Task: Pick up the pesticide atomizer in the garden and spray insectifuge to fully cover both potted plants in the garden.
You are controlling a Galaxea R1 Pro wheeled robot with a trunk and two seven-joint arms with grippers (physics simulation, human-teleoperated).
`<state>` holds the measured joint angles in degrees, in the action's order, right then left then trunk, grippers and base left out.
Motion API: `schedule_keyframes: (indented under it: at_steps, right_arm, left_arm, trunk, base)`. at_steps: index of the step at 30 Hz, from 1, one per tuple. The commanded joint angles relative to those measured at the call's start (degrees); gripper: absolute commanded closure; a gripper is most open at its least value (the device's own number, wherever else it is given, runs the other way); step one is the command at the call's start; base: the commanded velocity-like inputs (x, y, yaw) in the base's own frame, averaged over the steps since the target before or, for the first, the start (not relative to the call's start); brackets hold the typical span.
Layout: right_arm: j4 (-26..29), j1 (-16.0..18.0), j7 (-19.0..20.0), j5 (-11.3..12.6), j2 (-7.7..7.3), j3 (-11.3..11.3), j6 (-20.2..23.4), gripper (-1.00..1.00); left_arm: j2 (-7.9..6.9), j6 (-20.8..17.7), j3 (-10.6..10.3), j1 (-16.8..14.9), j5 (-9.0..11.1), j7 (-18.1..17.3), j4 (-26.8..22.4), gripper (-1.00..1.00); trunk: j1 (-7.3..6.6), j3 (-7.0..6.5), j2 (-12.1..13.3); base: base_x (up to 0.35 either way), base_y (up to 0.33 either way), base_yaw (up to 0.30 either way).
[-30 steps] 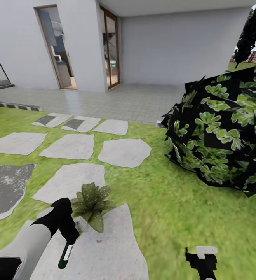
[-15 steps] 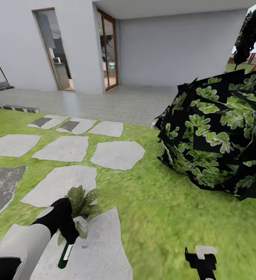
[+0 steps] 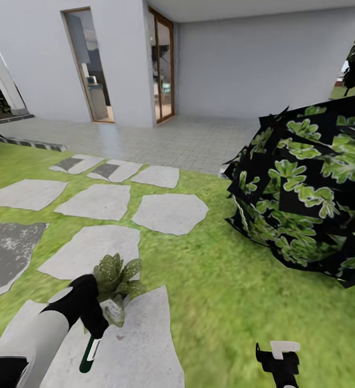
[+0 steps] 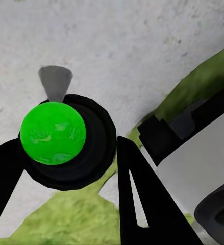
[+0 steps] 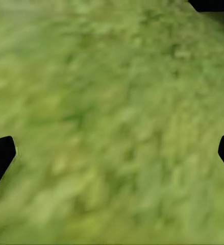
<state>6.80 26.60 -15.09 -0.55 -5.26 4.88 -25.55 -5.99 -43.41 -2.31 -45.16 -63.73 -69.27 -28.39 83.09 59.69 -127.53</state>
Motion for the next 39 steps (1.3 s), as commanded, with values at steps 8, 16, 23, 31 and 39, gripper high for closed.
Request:
schedule_keyframes:
  at_steps: [8, 16, 23, 31, 39]
  right_arm:
    - [-0.03, 0.03, -0.46, -0.06, -0.01, 0.48, -0.02, -1.0]
    - [-0.03, 0.03, -0.46, -0.06, -0.01, 0.48, -0.02, -1.0]
    - [0.0, 0.03, -0.46, -0.06, -0.01, 0.48, -0.02, -1.0]
    - [0.05, 0.03, -0.38, -0.06, -0.03, 0.48, -0.02, -1.0]
    - [0.11, 0.03, -0.1, -0.05, -0.02, 0.59, -0.02, -1.0]
  left_arm:
    - [0.26, -0.54, -0.07, -0.02, 0.01, -0.34, -0.09, 1.0]
    - [0.39, -0.54, -0.06, -0.01, 0.01, -0.34, -0.09, 1.0]
    - [0.37, -0.47, 0.02, -0.02, 0.09, -0.34, -0.15, 1.0]
    - [0.36, -0.19, -0.17, -0.02, 0.2, -0.34, -0.28, 1.0]
    - [0.38, 12.55, 1.57, 0.14, 2.01, 0.84, 0.05, 1.0]
  trunk:
    - [-0.01, 0.05, -0.02]
    - [-0.01, 0.05, -0.02]
    - [-0.01, 0.05, -0.02]
    - [-0.01, -0.01, -0.02]
    - [-0.01, -0.29, -0.02]
  base:
    - [0.0, 0.0, 0.277]
    - [-0.04, -0.025, 0.123]
    - [-0.301, -0.046, 0.001]
    - [-0.337, -0.001, -0.046]
    - [-0.338, 0.0, -0.219]
